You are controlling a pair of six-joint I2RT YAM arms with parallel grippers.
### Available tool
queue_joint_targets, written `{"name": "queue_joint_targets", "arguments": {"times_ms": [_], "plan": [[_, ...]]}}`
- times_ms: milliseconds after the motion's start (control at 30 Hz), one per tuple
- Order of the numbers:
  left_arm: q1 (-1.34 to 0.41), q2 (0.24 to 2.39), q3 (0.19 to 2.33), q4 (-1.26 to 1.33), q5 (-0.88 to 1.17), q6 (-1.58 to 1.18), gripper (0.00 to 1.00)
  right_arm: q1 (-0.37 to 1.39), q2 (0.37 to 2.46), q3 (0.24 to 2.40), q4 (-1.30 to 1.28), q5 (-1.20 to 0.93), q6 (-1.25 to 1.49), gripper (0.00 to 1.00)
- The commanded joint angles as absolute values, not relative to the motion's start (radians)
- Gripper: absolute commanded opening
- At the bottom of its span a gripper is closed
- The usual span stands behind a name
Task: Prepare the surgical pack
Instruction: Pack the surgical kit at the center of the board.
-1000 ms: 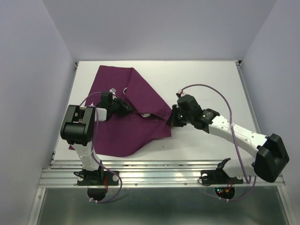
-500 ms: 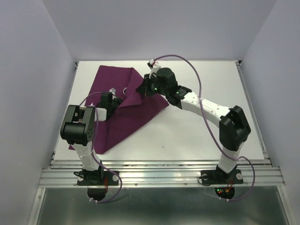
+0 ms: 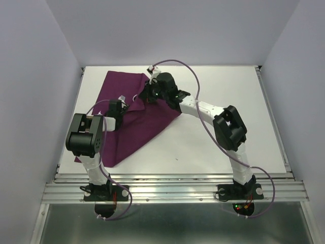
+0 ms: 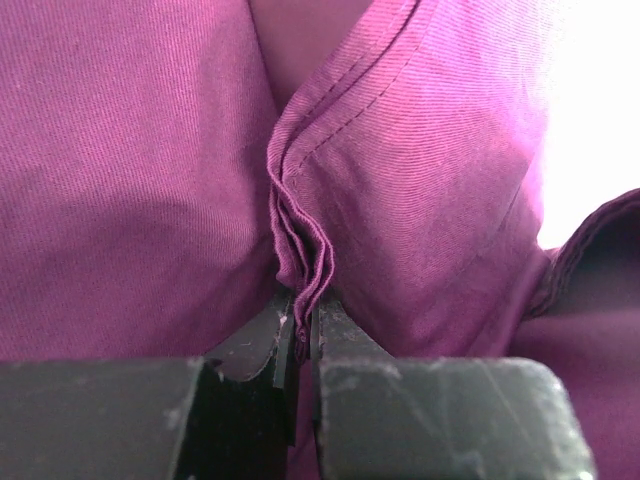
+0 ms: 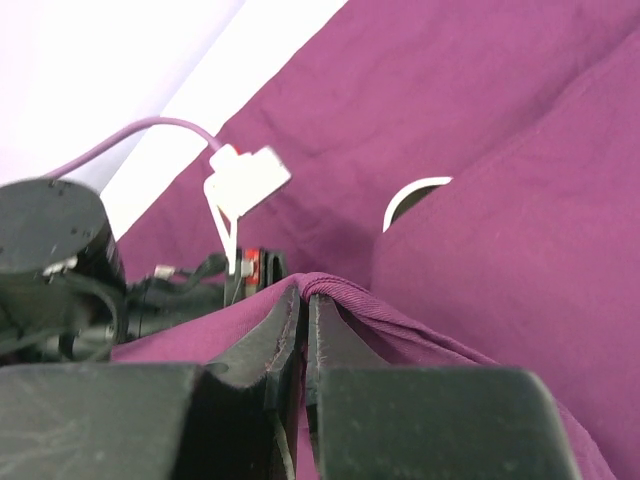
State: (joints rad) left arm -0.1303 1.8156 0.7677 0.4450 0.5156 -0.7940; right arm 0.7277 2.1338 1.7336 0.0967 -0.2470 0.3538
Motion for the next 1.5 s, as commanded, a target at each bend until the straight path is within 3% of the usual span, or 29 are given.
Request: {"name": "queue_joint_targets", "arguments": {"times_ms": [0, 800, 833, 900, 933, 1033, 1167, 1467], "plan": [[-0.132, 1.847, 0.746, 0.373, 0.477, -0.755, 0.0, 0.735, 2.169, 1.86, 0.204, -0.256, 0.341, 0.01], [-0.13, 1.812, 0.756, 0.315, 0.453, -0.738, 0.0, 0.716, 2.287, 1.934, 0.169, -0.314, 0.36, 0.01], [-0.13, 1.81, 0.759, 0.305, 0.453, -0.738, 0.02, 0.707, 2.292, 1.939, 0.169, -0.318, 0.365, 0.01], [-0.13, 1.807, 0.762, 0.295, 0.448, -0.738, 0.16, 0.707, 2.302, 1.94, 0.169, -0.322, 0.37, 0.02], [-0.13, 1.801, 0.765, 0.282, 0.445, -0.738, 0.29, 0.707, 2.306, 1.944, 0.169, -0.327, 0.376, 0.02], [-0.13, 1.78, 0.767, 0.256, 0.431, -0.735, 0.5, 0.696, 2.325, 1.954, 0.166, -0.35, 0.388, 0.05], [-0.13, 1.737, 0.769, 0.209, 0.396, -0.738, 0.59, 0.687, 2.352, 1.967, 0.166, -0.364, 0.403, 0.05], [-0.129, 1.674, 0.778, 0.068, 0.31, -0.727, 0.6, 0.687, 2.398, 1.983, 0.167, -0.384, 0.429, 0.05]]}}
